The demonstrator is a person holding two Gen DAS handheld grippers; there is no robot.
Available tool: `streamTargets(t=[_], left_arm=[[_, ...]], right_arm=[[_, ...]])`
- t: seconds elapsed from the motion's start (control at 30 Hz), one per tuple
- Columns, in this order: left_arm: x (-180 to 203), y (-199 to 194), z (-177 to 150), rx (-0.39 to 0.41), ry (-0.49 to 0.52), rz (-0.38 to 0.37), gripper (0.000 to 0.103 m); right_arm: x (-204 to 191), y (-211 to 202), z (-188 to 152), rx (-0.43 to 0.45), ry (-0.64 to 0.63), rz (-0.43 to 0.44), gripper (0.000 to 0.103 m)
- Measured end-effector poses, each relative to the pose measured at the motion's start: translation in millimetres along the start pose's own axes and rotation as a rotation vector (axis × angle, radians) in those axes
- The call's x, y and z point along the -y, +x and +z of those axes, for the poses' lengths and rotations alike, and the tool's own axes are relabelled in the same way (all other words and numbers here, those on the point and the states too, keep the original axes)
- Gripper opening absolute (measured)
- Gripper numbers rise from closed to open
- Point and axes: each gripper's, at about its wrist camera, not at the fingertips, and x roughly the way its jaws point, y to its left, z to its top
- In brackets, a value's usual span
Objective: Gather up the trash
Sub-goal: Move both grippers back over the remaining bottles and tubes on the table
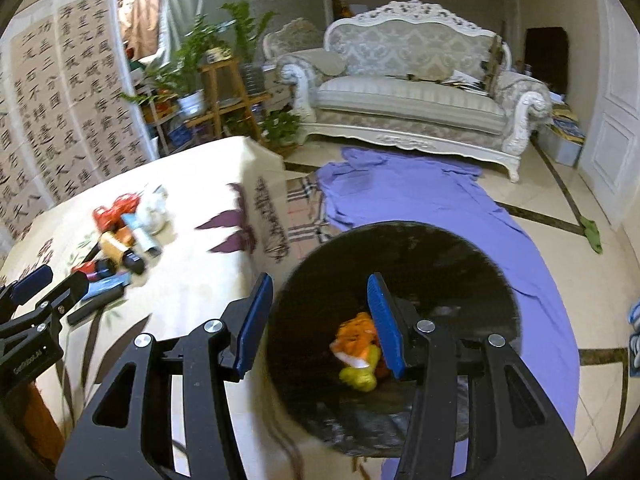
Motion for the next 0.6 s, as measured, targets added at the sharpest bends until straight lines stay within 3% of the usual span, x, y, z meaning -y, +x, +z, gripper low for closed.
streamTargets(t=[0.6], left_arm=[[-82, 0, -14, -0.023, -0.109, 0.113, 0.076]], right_arm=[[-100, 10, -7, -0.071, -0.154, 0.168, 0.048]])
